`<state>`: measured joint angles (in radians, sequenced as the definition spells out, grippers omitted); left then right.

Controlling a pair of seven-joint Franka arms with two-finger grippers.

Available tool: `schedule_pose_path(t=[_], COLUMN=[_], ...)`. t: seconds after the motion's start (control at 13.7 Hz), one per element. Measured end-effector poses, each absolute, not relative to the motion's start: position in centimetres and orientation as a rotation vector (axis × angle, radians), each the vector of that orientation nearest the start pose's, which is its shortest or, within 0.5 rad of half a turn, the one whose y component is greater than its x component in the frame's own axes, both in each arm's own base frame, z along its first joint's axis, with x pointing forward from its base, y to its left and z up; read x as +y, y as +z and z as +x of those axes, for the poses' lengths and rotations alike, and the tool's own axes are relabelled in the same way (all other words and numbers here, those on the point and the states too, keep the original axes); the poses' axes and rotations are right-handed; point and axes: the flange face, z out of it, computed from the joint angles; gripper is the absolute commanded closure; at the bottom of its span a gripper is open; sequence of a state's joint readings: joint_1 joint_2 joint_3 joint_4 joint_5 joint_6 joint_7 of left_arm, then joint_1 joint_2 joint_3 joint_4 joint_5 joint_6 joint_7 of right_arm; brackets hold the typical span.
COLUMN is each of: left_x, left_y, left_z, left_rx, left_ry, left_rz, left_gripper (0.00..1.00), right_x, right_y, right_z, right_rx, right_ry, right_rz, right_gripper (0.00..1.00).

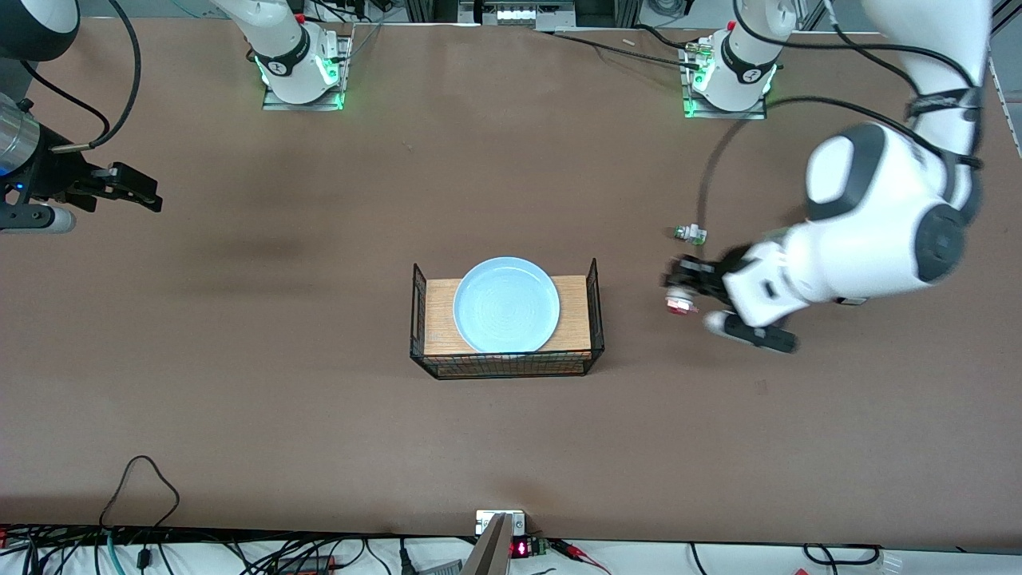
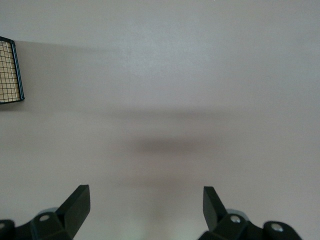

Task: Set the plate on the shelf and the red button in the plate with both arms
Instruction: 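Carry the red button with the left gripper over the plate, then lower the red button onto the plate and open the left gripper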

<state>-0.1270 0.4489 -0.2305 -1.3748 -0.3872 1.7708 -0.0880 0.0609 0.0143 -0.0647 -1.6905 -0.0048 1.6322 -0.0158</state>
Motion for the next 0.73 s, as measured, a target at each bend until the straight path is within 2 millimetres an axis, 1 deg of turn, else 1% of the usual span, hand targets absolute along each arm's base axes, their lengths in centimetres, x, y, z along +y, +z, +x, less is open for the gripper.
schedule_pose_path(t=[0.07,0.15,0.22,0.29,0.37,0.51,0.58,0.66,0.73], left_x=[-28.5,-32.3,-35.5,-38.2,-40.4,-43.7,-44.8,-45.5,-45.9], left_y=[47.7,47.5,46.7,45.4,43.8,40.5,39.1,37.9,37.0], left_z=[63.7,63.3,63.0,62.7,62.2,61.3,60.9,60.7,60.5], left_rx=[0.312,0.319,0.311,0.305,0.310,0.322,0.345,0.364,0.382], left_ry=[0.209,0.136,0.063,-0.006,-0.059,-0.124,-0.144,-0.148,-0.146], left_rz=[-3.587,-3.590,-3.576,-3.547,-3.504,-3.418,-3.390,-3.368,-3.349], left_gripper=[0.90,0.90,0.90,0.90,0.90,0.90,0.90,0.90,0.87], right_x=[-0.1,0.0,0.0,0.0,0.0,0.0,0.0,0.1,0.1], right_y=[56.5,56.5,56.5,56.5,56.5,56.6,56.6,56.6,56.6], right_z=[55.9,55.9,55.9,55.9,55.9,55.9,55.9,55.9,55.9], right_rx=[-0.024,-0.027,-0.027,-0.027,-0.028,-0.027,-0.027,-0.028,-0.029], right_ry=[0.114,0.114,0.114,0.113,0.112,0.112,0.112,0.112,0.111], right_rz=[-3.145,-3.145,-3.145,-3.145,-3.145,-3.145,-3.145,-3.145,-3.145], right_gripper=[0.00,0.00,0.00,0.00,0.00,0.00,0.00,0.00,0.00])
